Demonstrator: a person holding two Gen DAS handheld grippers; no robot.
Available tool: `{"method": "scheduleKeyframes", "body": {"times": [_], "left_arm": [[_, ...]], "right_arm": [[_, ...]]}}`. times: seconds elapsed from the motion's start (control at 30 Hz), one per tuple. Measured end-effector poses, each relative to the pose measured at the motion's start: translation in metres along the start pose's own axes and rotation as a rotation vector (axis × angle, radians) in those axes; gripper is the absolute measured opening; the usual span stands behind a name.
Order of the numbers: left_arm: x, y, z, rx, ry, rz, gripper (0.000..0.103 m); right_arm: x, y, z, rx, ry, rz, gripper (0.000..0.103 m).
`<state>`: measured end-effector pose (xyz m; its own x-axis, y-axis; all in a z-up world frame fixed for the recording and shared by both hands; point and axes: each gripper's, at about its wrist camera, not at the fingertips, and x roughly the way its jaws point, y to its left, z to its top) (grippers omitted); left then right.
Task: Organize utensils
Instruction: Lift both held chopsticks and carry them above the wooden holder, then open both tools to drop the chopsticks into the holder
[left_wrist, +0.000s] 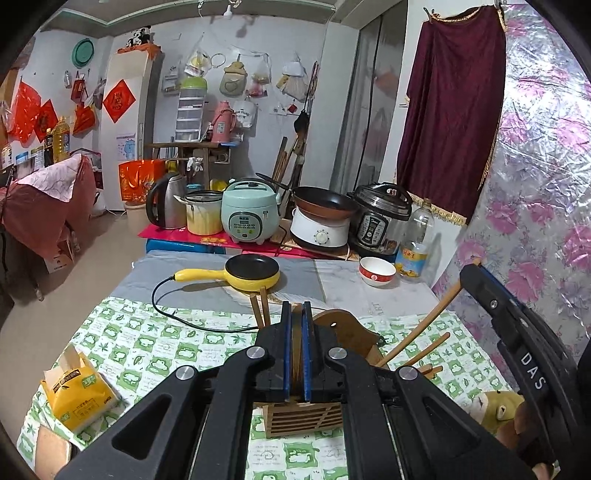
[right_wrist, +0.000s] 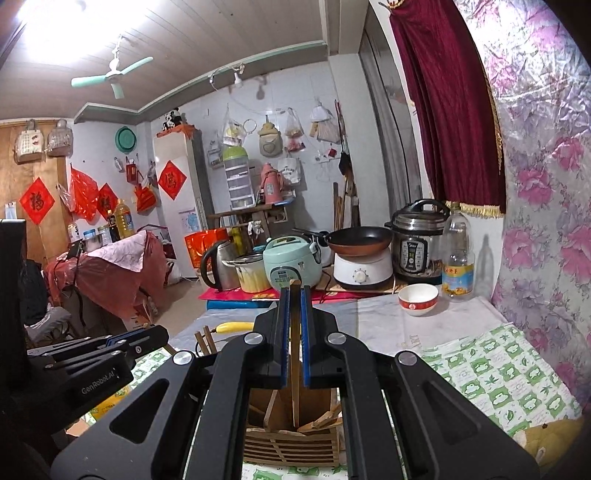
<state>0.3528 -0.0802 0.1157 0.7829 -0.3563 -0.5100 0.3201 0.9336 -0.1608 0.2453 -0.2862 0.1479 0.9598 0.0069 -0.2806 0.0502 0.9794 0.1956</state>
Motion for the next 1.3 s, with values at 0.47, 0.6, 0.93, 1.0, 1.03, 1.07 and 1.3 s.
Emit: {"method": "scheduleKeyframes", "body": {"times": [0.47,0.6,0.93,1.0,1.03,1.07,1.3], "left_arm": [[0.010,0.010,0.002,-0.022,0.026,0.017,0.006],[0.020,0.015,0.001,-0.038,0.053,0.009,0.006],[0.051,0.008,-0.013,-0.013,0.141,0.009,0.006],[0.056,0.008,-0.016,-0.014,0.156,0.009,0.006],[0.059,0.008,-0.018,-0.013,0.162,0.013,0.006],[0.061,0.009,-0.019,-0.011,0.164,0.018,0.006],[0.072,0.005,-0.024,0.002,0.208,0.020,0.006]], "right_arm": [[0.012,-0.004,-0.005,0.000,0.052,-0.006,0.007],[0.024,-0.007,-0.009,0.005,0.098,-0.013,0.007],[0.052,-0.006,-0.021,-0.027,0.246,-0.034,0.008],[0.055,-0.006,-0.023,-0.031,0.264,-0.036,0.009],[0.058,-0.006,-0.024,-0.033,0.277,-0.035,0.009],[0.059,-0.007,-0.025,-0.035,0.285,-0.035,0.009],[0.071,-0.001,-0.032,-0.071,0.349,-0.028,0.009]]}}
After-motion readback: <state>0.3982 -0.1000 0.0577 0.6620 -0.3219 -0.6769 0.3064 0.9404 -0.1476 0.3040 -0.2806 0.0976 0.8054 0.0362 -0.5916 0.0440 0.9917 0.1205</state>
